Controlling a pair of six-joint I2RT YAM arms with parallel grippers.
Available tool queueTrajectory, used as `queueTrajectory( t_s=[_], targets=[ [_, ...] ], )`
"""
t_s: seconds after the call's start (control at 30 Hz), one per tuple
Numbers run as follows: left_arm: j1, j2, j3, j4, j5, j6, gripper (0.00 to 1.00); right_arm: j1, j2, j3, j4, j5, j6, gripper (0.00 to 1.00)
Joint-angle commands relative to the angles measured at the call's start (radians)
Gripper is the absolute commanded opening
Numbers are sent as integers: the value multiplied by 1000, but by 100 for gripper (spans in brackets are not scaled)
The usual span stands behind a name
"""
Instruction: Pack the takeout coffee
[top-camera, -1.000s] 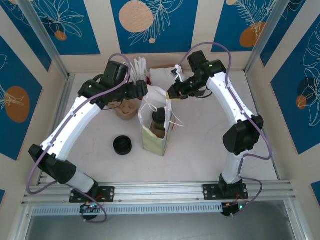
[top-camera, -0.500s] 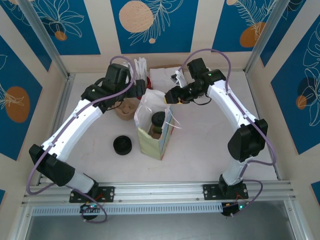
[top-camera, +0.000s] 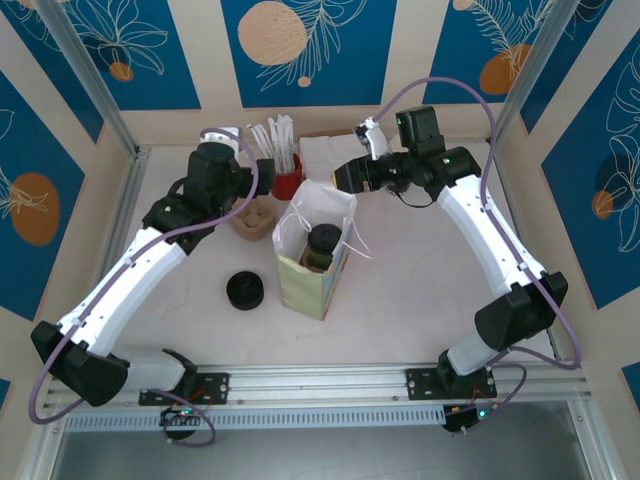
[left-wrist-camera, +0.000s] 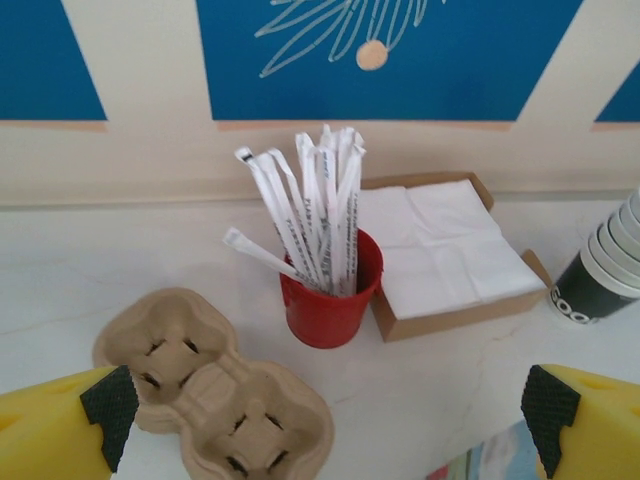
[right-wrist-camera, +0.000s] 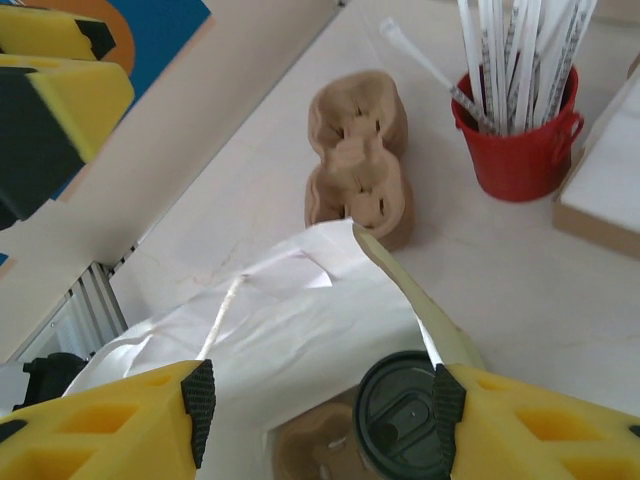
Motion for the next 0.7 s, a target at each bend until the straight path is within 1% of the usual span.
queueTrajectory(
  t_s=[0.0, 0.07, 0.13, 0.23, 0.4, 0.5, 0.57, 0.67],
  targets=[
    [30, -5, 5, 16, -77, 3, 99, -2, -57, -14, 52, 7, 29, 62],
    [49, 10, 20, -3, -76, -34, 99, -5, -81, -17, 58, 19, 69, 62],
    [79, 25, 24, -10, -70, -95, 99, -12, -97, -14, 51, 61, 124, 62],
    [129, 50, 15, 5, -17, -163, 100, -36, -113, -26, 41, 83, 203, 63],
    [206, 88, -42, 97, 82, -232, 99, -71, -145, -97, 80, 87, 323, 62],
    [242, 132, -78, 186, 153, -252, 98, -88, -155, -145, 127, 68, 349, 61],
    [255, 187, -71, 220, 188, -254, 97, -94, -157, -172, 165, 61, 357, 60],
    [265, 270, -55, 267, 230, -240, 96, -102, -157, -181, 175, 57, 357, 58]
  ],
)
